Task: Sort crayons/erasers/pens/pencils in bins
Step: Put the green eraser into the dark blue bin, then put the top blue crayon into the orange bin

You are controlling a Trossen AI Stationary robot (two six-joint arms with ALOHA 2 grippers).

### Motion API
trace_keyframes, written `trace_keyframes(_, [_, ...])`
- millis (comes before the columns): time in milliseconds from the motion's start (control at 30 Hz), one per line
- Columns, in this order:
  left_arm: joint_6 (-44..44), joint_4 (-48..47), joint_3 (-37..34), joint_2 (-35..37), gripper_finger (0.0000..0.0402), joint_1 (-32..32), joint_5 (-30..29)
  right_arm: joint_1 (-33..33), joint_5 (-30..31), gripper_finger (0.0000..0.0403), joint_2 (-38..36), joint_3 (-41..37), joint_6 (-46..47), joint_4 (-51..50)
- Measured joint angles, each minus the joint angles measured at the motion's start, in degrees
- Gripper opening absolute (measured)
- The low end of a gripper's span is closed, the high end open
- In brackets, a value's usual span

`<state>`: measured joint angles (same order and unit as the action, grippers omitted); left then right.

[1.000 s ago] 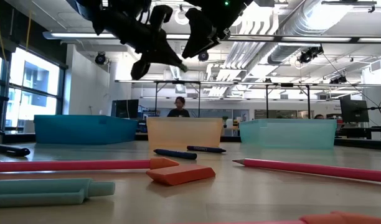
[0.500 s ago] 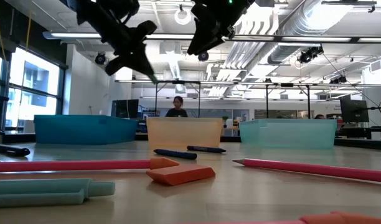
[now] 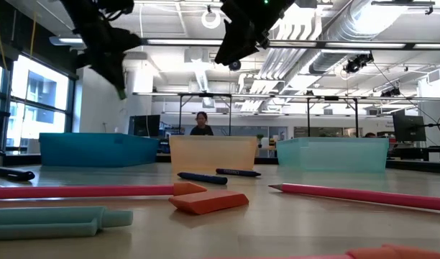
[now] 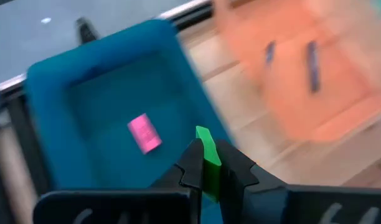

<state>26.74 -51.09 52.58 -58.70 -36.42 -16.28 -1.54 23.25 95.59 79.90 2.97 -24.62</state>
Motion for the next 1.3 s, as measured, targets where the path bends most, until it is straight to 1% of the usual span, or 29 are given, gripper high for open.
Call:
trace_keyframes(100, [0.02, -3.95, 0.0, 0.49, 0.001, 0.0, -1.11, 0.0, -0.18, 0.0172, 0.0, 0.0, 2.01, 0.0])
trace_keyframes(200, [0.01, -4.78, -0.91, 0.42, 0.001, 0.0, -1.09, 0.0, -0.16, 0.0172, 0.0, 0.0, 3.32, 0.0])
trace_keyframes(333, [0.0, -3.55, -3.85, 0.38, 0.001, 0.0, 0.3, 0.0, -0.16, 0.0172, 0.0, 0.0, 7.12, 0.0])
trace_keyframes(500, [0.02, -0.06, -8.6, 0.31, 0.001, 0.0, 3.84, 0.0, -0.14, 0.0172, 0.0, 0.0, 12.61, 0.01])
trace_keyframes(633, [-0.01, 2.11, -10.25, -0.58, 0.0014, 0.0, 5.78, 0.0, -0.14, 0.0172, 0.0, 0.0, 17.29, 0.02])
trace_keyframes(833, [-2.9, 3.19, -10.82, -3.41, 0.0044, 0.0, 4.88, 0.68, -0.77, 0.0172, 0.0, 0.0, 23.39, -0.12])
trace_keyframes(967, [-5.6, 3.8, -10.82, -5.61, 0.0068, 0.0, 4.85, 1.32, -0.79, 0.0172, 0.02, 0.0, 26.77, -2.63])
trace_keyframes(1100, [-7.28, 4.13, -10.82, -6.86, 0.0095, 0.0, 4.85, 2.38, -1.25, 0.0172, 0.02, 0.0, 28.25, -4.83])
trace_keyframes(1300, [-10.94, 3.68, -9.93, -6.97, 0.0131, 0.0, 4.7, 4.49, -1.38, 0.0172, 0.02, 0.0, 28.14, -5.14])
